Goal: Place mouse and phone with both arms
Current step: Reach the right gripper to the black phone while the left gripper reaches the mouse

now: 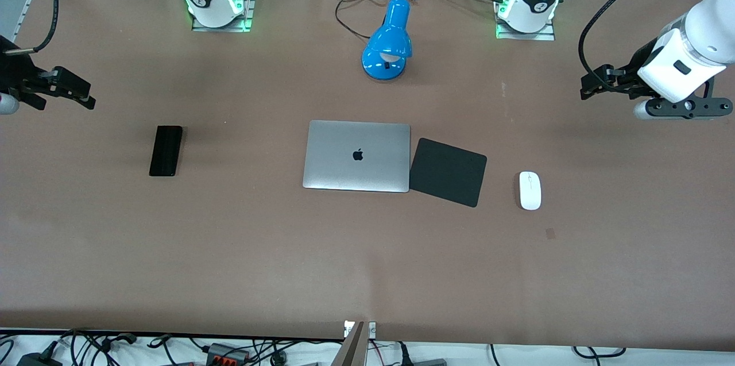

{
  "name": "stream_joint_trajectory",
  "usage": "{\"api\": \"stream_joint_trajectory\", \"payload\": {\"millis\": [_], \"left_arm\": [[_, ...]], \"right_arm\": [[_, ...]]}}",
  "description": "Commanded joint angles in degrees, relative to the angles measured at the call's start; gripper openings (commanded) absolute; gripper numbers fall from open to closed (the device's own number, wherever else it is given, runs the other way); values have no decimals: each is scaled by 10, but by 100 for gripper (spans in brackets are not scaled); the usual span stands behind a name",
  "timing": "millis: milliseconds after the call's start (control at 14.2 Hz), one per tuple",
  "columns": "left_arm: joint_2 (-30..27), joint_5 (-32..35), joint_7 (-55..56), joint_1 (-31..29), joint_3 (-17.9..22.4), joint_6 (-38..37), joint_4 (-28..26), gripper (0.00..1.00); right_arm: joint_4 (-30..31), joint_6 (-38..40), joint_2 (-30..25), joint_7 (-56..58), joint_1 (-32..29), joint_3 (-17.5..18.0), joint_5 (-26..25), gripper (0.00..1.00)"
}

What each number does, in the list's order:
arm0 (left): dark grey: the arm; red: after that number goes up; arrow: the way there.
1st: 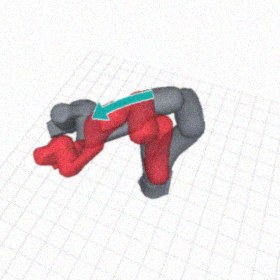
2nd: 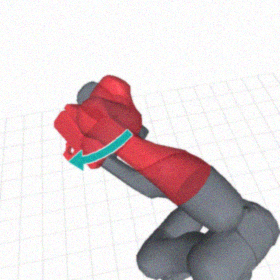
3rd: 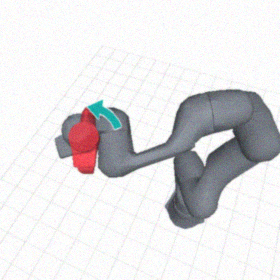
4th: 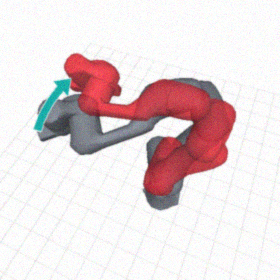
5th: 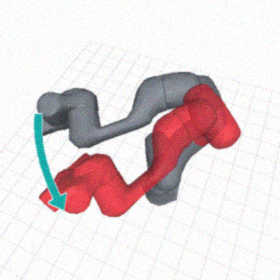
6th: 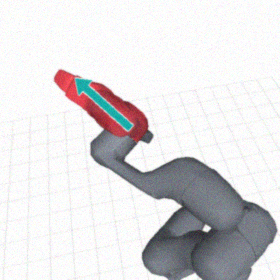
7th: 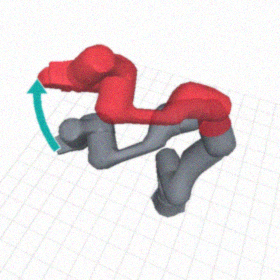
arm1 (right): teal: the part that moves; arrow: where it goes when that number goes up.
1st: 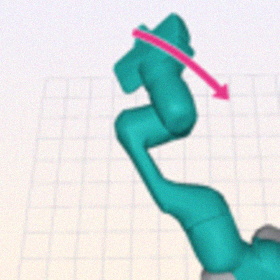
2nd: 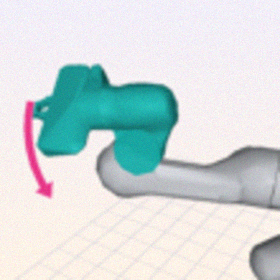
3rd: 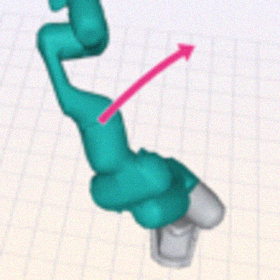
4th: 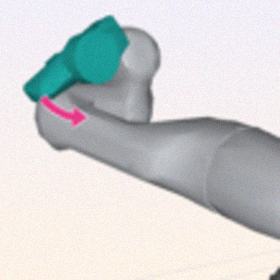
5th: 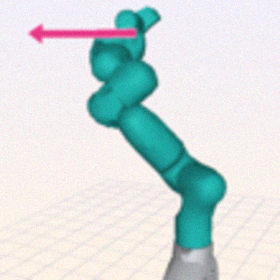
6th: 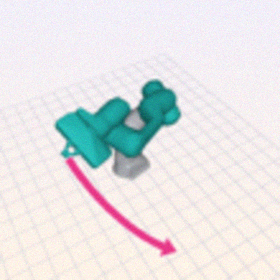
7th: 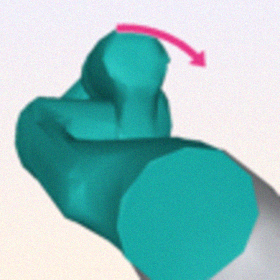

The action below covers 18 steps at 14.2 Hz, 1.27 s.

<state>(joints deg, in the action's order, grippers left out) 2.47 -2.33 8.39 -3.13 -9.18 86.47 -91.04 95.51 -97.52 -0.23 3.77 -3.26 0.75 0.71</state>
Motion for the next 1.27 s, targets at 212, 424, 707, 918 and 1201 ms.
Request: {"api": "stream_joint_trajectory", "payload": {"millis": [212,424,707,918,1201], "left_arm": [[1,12,-7,1,-3,6,3,100],[9,12,-6,0,-3,3,3,100],[50,13,-9,-3,-3,3,3,100],[96,29,-10,1,-3,38,3,100],[136,30,-11,3,-4,98,-19,100]], "right_arm": [[-3,10,-7,-6,3,0,-4,100],[-3,9,-4,-6,4,0,-4,100],[4,10,23,-4,5,0,-10,100],[9,1,55,-5,5,0,-11,100],[66,-85,93,-5,1,-1,-38,100]]}}
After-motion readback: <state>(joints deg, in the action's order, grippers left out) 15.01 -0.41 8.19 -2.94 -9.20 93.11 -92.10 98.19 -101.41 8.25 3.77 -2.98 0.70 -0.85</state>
